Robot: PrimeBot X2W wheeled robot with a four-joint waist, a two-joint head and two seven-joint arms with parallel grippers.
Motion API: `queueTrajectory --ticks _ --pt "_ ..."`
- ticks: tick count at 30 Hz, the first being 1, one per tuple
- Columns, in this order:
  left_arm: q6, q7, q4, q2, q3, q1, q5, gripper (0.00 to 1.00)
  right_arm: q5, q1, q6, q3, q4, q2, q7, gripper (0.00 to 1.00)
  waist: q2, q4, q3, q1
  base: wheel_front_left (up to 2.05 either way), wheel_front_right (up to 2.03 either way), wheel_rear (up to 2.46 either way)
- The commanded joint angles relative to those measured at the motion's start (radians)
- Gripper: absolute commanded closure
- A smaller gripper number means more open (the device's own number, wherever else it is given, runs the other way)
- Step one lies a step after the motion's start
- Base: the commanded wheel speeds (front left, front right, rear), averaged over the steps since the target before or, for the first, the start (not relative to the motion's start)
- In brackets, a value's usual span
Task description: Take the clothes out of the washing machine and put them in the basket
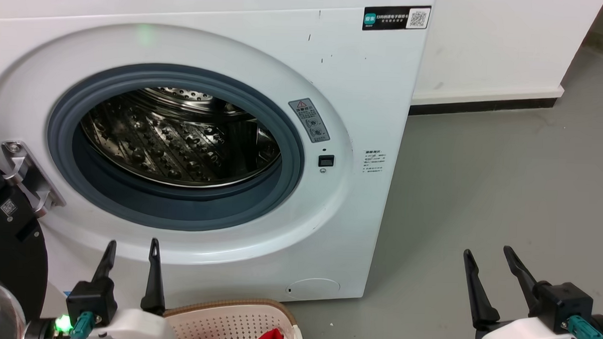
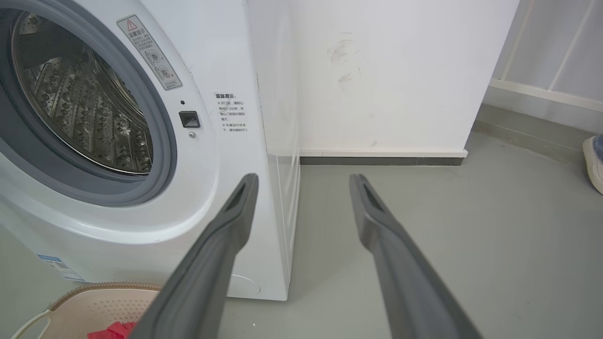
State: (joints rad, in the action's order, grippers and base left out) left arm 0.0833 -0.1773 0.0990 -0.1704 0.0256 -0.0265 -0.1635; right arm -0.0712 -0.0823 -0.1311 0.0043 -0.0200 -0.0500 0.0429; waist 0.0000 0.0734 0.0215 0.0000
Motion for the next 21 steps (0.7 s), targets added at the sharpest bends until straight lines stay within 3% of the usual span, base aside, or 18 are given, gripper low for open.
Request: queueTrajectory --ticks 1,21 --pt "0.003 0.004 -0.003 0.002 0.000 -0.016 -0.002 0.00 0.003 -0.013 0.001 0.000 -0.007 -0.001 -0.003 0.00 0.0000 -0.001 0.006 0.0000 0.00 0.00 0.00" --pt "0.012 0.011 -0.015 0.011 0.017 -0.070 -0.033 0.00 -0.005 -0.039 0.001 0.008 -0.042 0.000 -0.018 0.00 0.0000 -0.011 0.022 0.0000 0.00 0.00 0.00"
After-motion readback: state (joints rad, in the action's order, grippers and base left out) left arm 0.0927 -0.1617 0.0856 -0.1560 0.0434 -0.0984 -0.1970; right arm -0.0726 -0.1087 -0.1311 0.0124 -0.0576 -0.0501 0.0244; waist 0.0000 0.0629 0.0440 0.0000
